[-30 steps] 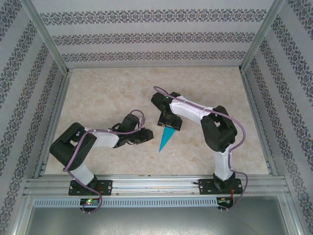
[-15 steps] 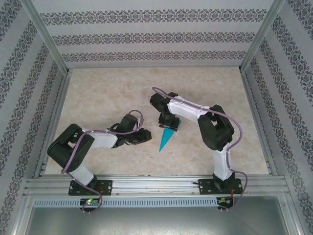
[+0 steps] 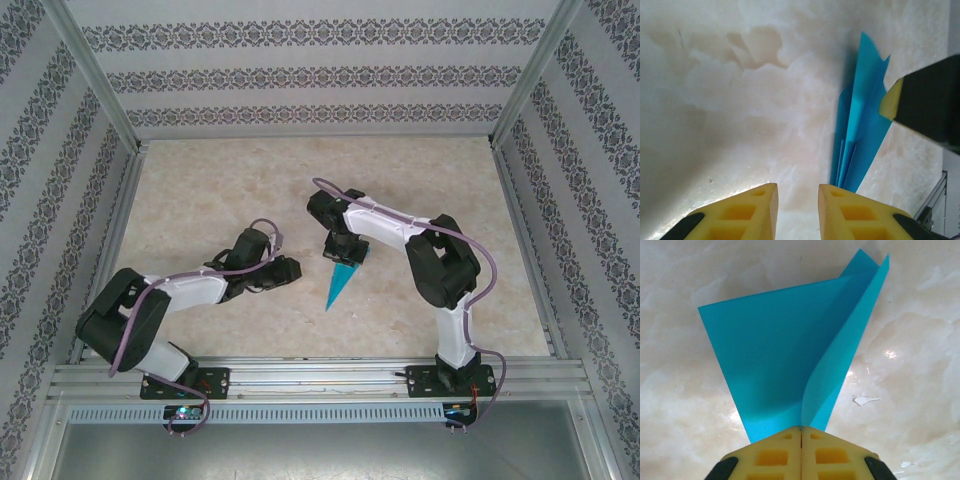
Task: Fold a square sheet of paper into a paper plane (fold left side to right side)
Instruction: Pick up the paper plane at the center of the table.
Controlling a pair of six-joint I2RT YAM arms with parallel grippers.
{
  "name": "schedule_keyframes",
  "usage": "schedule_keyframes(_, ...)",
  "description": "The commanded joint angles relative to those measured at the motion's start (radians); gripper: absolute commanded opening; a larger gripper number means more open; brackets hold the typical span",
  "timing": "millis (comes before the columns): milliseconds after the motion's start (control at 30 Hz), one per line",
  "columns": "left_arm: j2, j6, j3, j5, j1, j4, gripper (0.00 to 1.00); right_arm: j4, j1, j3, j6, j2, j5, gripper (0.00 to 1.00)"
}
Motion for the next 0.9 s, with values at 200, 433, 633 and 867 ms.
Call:
schedule_keyframes(200, -0.254, 0.067, -0.009, -0.058, 0.114, -0.164, 0.30, 0.033, 0.018, -0.068, -0.009, -0.234, 0.037, 0.00)
schedule_keyframes(433, -0.479, 0.123, 0.010, -0.127, 0.212, -0.255, 0.42, 0.312, -0.015, -0.237, -0.223, -0.463, -0.015, 0.00)
schedule_keyframes(633, -0.609, 0.162, 0.013, -0.174, 0.258, -0.248, 0.49, 0.713, -0.161, -0.470, -0.339, -0.602, -0.412, 0.00)
schedule_keyframes(867, -0.618, 0.146, 0.030, -0.156, 0.288, -0.244, 0.50, 1.011, -0.259, -0.620, -0.326, -0.570, -0.694, 0.00)
